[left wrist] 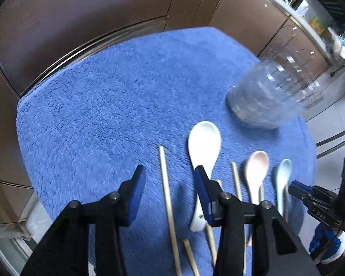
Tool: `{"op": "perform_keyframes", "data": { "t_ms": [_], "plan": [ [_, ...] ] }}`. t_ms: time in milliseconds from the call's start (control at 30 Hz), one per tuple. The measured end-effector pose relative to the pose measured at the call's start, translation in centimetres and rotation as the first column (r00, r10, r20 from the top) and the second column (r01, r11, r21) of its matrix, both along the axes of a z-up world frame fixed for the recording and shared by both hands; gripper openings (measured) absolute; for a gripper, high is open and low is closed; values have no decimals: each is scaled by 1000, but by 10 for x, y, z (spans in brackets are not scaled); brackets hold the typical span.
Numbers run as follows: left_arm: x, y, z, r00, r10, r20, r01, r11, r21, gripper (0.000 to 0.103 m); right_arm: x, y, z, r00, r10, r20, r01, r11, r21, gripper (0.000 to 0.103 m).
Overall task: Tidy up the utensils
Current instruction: 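Grasp a bamboo chopstick with the left gripper while the right gripper grasps another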
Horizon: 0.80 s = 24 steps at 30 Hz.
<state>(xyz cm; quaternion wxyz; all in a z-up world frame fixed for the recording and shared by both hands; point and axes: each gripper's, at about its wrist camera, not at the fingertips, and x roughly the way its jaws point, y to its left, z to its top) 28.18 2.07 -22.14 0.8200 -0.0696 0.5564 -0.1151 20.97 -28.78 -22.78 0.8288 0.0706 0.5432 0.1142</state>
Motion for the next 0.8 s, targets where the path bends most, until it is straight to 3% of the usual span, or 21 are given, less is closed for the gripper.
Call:
{"op": "perform_keyframes", "data": {
  "t_ms": [267, 633, 800],
  "plan": [
    [16, -10, -27, 995, -29, -95, 32, 999, 39, 20, 13, 1, -14, 998, 22, -53, -24, 999, -41, 13],
    [39, -22, -34, 989, -49, -140, 61, 995, 83, 17, 29, 14, -19, 995, 52, -85, -61, 991, -116, 12],
    [44, -23, -36, 991, -15, -135, 30, 994, 103, 6, 32, 25, -23, 996, 44, -79, -53, 992, -116, 8]
  ]
}}
